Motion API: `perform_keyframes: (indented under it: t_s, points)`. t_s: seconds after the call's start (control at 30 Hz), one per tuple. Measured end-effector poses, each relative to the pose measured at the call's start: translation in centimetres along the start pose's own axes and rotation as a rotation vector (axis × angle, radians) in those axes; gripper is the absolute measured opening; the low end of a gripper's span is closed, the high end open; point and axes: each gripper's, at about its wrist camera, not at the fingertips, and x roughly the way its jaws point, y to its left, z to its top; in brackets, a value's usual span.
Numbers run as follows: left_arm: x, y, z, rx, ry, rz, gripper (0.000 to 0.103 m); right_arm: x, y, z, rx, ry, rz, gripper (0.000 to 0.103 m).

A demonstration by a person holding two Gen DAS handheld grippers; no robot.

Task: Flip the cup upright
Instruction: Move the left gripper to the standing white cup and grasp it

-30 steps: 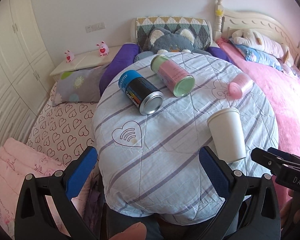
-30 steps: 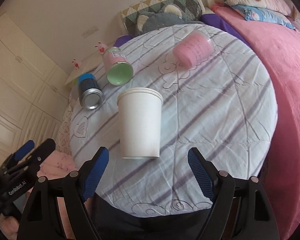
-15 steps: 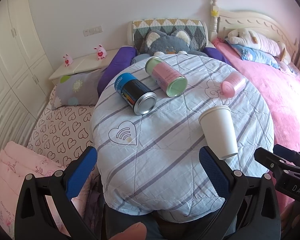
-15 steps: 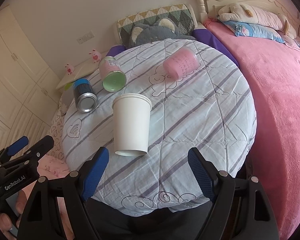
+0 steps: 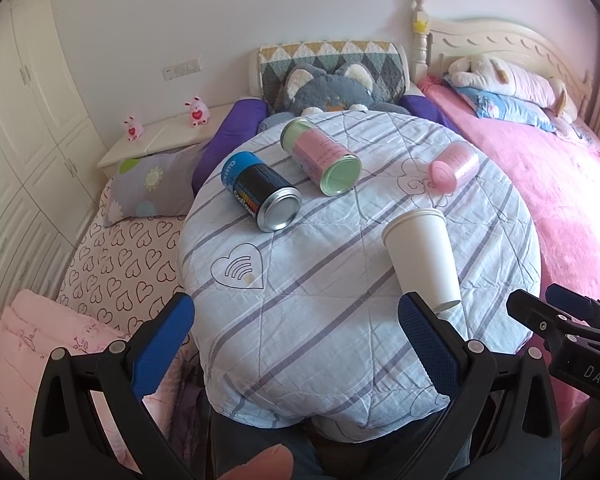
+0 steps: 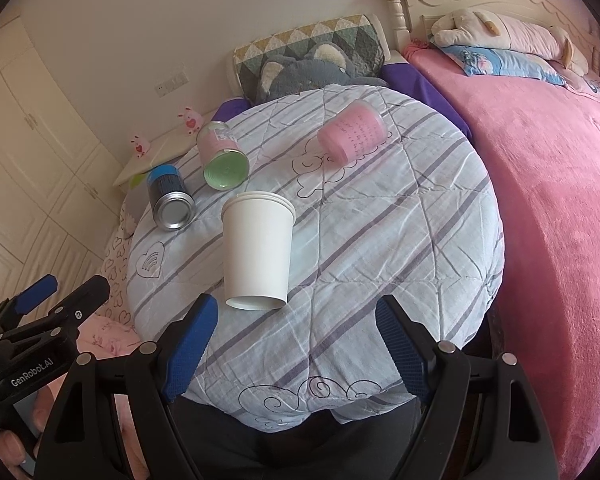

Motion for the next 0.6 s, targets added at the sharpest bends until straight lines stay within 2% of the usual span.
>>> perform_keyframes:
  t_s: [0.4, 0.6]
  points:
    - [2.6, -4.5, 1.9, 0.008, 0.073, -0.068, 0.103, -0.4, -3.3, 0.3, 0.039, -0.02, -0.027, 0.082]
    - [5.5, -8.0, 3.6, 0.034, 0.147, -0.167, 0.103, -0.4, -6.6, 1.0, 0.093, -0.023, -0.052, 0.082]
